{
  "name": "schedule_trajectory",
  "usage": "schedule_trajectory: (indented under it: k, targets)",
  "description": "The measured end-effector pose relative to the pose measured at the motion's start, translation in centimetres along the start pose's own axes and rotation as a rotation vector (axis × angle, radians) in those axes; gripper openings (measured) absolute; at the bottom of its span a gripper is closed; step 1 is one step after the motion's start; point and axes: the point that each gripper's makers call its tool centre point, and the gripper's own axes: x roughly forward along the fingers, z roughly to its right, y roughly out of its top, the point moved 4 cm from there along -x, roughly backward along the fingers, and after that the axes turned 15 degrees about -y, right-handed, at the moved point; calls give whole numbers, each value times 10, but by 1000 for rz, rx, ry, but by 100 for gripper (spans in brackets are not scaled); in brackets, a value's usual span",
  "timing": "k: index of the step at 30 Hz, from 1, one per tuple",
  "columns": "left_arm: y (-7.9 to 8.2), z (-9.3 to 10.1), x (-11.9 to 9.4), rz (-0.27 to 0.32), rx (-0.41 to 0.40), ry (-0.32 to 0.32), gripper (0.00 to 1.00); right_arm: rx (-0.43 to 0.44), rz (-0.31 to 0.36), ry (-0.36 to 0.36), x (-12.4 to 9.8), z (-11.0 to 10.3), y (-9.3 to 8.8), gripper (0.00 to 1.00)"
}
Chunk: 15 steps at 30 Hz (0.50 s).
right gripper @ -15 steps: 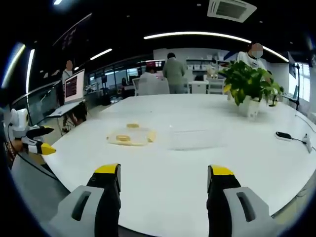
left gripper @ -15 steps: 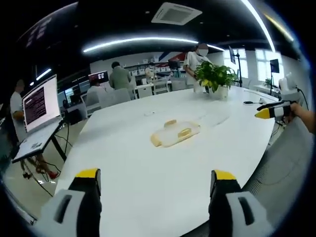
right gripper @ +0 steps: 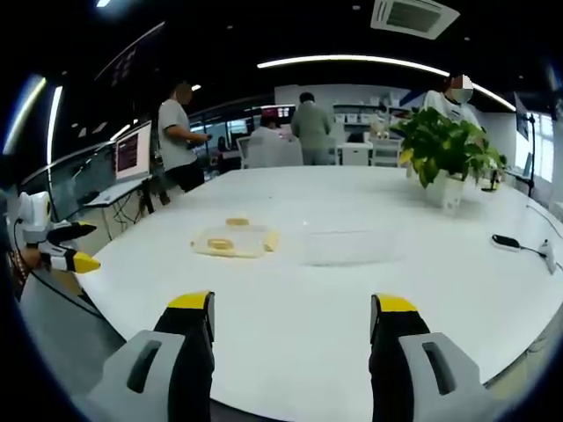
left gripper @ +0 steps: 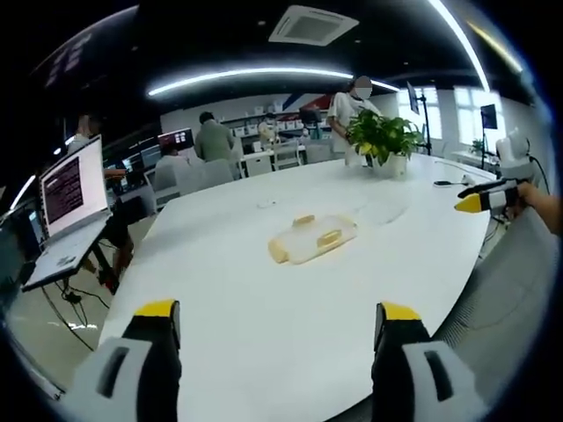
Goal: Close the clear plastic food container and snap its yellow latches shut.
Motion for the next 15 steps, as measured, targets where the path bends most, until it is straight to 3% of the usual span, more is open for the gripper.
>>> schedule_trajectory:
  k: [12, 15]
  targets:
    - [-5, 1, 1, -37, 11, 4, 88, -3, 1, 1, 0, 1, 0, 69]
    - [-1, 2, 0, -5, 3, -1, 88, -8, -2, 2, 0, 1, -1, 69]
